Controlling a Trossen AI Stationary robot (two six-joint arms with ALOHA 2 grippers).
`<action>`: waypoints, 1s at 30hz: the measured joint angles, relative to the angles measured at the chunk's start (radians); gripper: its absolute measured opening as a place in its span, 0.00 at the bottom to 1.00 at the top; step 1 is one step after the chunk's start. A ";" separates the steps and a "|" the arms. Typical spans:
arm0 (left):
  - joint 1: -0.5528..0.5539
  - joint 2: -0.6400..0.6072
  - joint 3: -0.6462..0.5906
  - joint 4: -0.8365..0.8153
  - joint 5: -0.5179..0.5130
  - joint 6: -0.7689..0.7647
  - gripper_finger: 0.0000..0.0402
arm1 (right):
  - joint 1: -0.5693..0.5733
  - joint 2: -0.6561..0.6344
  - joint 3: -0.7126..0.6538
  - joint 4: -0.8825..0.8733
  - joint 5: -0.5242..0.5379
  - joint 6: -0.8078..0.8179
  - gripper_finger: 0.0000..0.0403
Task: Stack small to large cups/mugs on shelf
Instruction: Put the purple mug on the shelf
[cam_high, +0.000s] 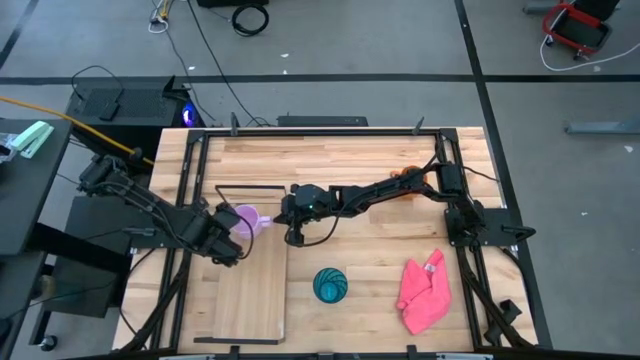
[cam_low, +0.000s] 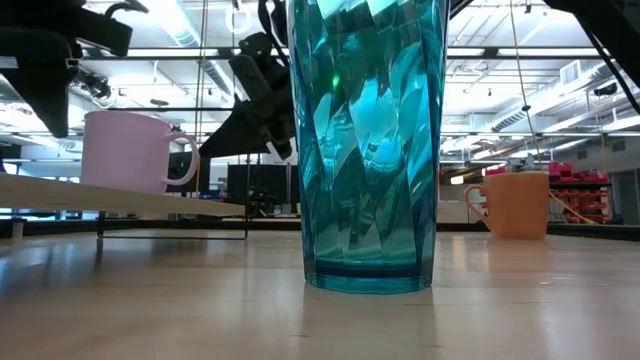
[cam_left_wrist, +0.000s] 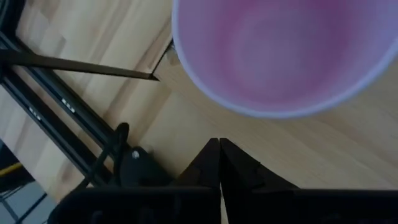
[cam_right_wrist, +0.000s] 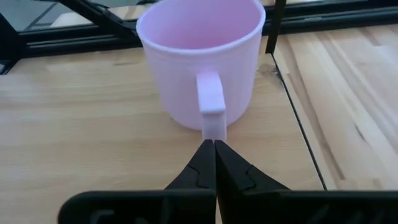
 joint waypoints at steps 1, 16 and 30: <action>0.002 0.000 0.000 -0.001 -0.008 0.001 0.03 | -0.002 0.000 0.000 0.007 0.001 -0.001 0.00; 0.091 0.000 0.000 0.033 -0.068 0.086 0.02 | -0.020 0.000 0.000 0.035 0.003 -0.001 0.00; 0.091 0.000 0.000 0.067 -0.082 0.116 0.01 | -0.008 0.000 0.000 0.027 -0.004 -0.001 0.00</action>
